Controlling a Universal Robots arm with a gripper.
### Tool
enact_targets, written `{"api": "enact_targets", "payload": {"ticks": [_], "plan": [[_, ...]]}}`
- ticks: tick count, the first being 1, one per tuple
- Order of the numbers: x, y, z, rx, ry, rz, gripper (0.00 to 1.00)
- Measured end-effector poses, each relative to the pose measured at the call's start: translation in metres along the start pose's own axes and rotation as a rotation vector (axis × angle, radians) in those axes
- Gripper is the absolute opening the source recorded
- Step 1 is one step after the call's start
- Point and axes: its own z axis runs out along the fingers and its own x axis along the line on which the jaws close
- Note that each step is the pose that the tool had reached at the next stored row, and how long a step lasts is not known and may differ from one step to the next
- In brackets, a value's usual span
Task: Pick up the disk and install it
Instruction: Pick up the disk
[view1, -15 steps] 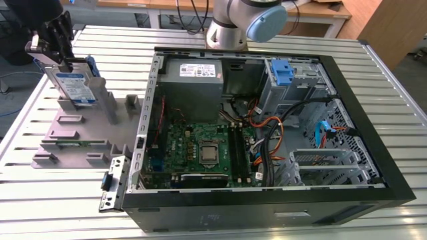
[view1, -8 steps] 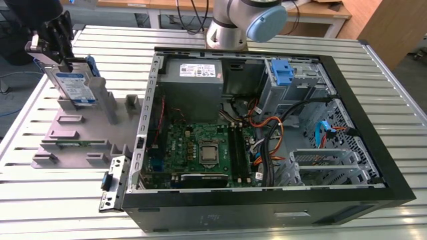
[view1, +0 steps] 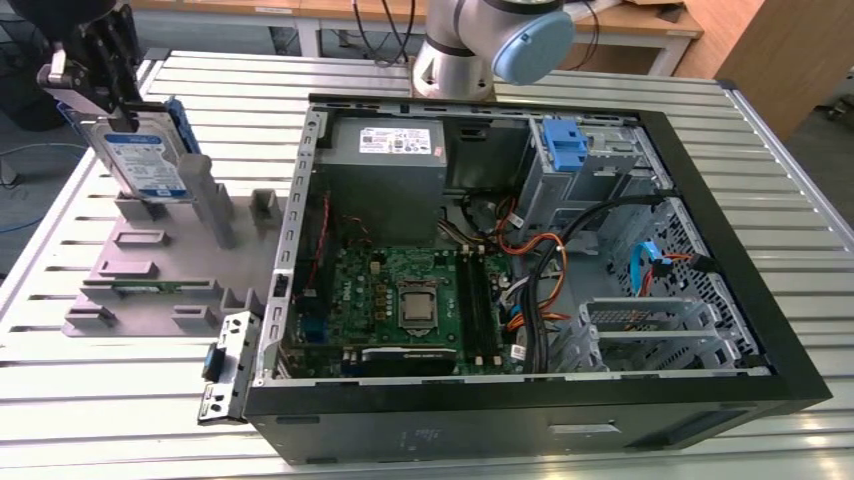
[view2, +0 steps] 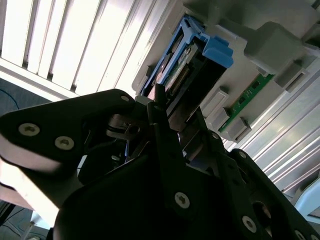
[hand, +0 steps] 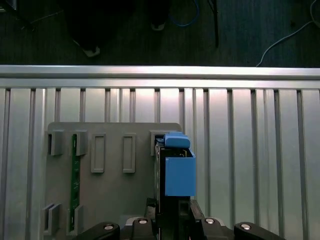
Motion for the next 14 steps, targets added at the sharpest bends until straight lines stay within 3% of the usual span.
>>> {"api": "enact_targets", "payload": {"ticks": [2, 14], "plan": [[-0.0001, 0.0001, -0.0026, 0.0, 0.0, 0.0, 0.35], [-0.0001, 0.0002, -0.0035, 0.0, 0.0, 0.0, 0.35]]}}
